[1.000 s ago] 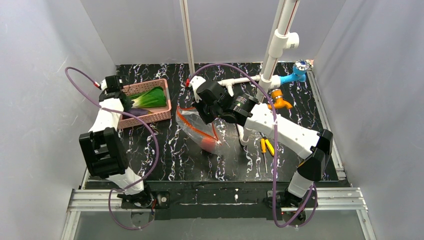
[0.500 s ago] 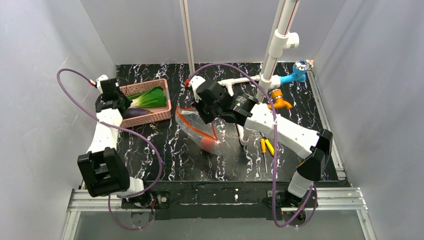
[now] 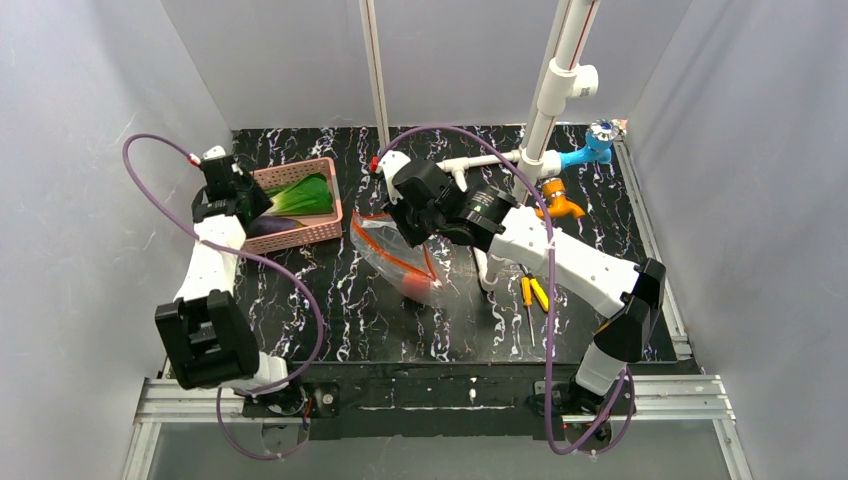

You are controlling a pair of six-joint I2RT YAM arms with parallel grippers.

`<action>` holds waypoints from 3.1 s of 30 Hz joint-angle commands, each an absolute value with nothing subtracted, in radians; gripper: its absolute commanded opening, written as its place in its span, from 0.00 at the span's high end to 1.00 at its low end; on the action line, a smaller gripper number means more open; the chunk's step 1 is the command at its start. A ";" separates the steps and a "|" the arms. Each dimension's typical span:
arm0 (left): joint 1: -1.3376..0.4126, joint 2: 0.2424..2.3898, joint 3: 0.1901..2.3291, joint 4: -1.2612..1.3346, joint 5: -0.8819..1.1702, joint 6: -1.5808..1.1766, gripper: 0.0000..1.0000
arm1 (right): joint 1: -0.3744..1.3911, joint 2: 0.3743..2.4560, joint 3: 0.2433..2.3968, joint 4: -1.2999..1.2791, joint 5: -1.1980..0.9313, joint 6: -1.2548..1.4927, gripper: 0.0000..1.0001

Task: Place the food in the zip-top bag and seal the zipper
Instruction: Pick up the fake vegetable from the bin.

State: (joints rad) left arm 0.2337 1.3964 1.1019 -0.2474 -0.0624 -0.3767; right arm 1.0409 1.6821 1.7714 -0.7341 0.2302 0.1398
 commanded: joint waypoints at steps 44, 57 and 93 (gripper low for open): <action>0.308 1.815 1.440 -0.651 -0.056 -0.497 0.40 | 1.035 1.650 1.752 -0.640 0.201 0.147 0.99; 0.232 1.760 1.453 -0.682 -0.229 -0.458 0.38 | 1.036 1.640 1.737 -0.634 0.198 0.152 0.99; 0.272 1.964 1.490 -0.681 0.000 -0.666 0.21 | 1.035 1.651 1.746 -0.629 0.183 0.165 0.99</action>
